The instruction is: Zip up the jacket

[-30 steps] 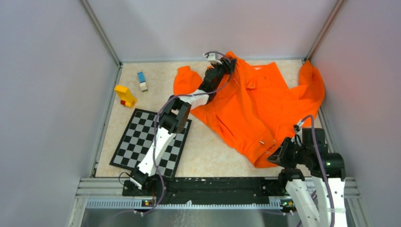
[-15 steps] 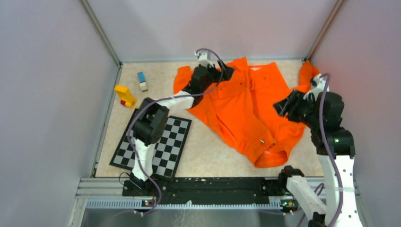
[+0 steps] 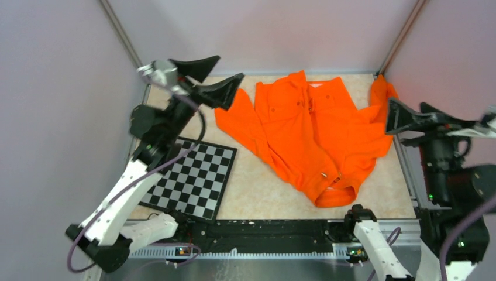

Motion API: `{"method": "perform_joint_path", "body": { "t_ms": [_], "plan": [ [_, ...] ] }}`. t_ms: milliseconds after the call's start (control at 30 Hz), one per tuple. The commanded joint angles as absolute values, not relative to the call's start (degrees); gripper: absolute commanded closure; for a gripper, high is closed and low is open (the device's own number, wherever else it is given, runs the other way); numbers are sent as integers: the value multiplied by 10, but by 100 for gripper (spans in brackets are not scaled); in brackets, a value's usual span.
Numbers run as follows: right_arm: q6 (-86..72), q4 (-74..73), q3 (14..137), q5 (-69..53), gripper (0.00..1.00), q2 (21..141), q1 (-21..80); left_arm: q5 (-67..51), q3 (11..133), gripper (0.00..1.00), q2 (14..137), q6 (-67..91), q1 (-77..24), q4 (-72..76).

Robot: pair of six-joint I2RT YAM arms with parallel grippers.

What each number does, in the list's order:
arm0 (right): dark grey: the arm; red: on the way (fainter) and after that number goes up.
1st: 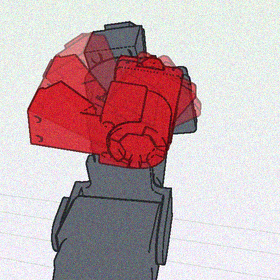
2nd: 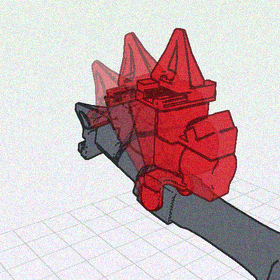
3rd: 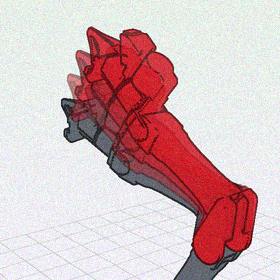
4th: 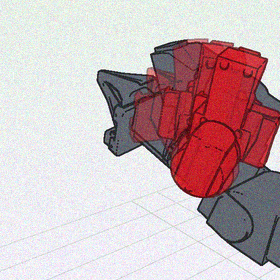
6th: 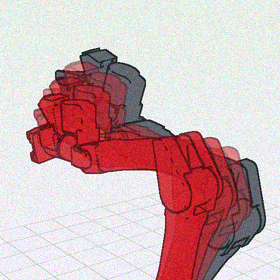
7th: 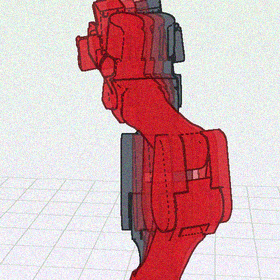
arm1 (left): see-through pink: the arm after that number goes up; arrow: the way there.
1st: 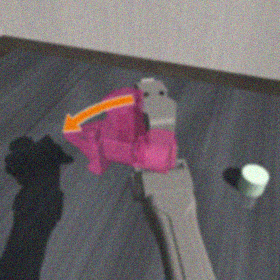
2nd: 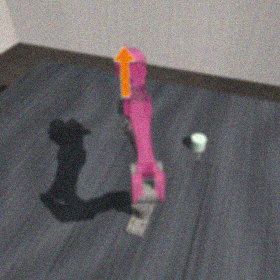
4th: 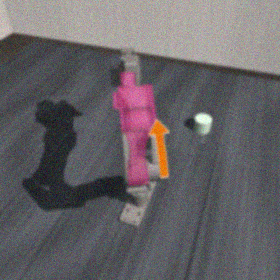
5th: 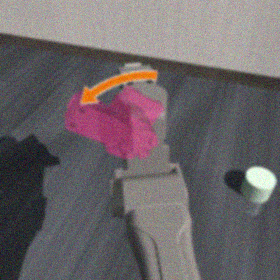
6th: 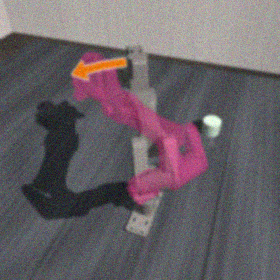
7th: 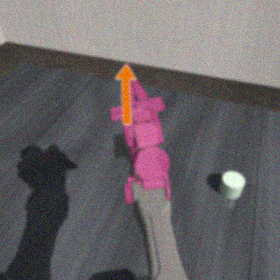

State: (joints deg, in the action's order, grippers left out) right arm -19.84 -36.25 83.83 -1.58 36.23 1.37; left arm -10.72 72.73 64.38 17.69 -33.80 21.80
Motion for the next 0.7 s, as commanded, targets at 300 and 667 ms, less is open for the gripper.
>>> {"method": "perform_joint_path", "body": {
  "t_ms": [300, 667],
  "plan": [
    [-165, -288, 865, 118, 14, 279, 30, -95, 688, 1, 377, -3, -337, 159],
    [-177, -257, 804, 113, 13, 261, 30, -80, 664, 1, 380, -9, -337, 162]
  ]
}}
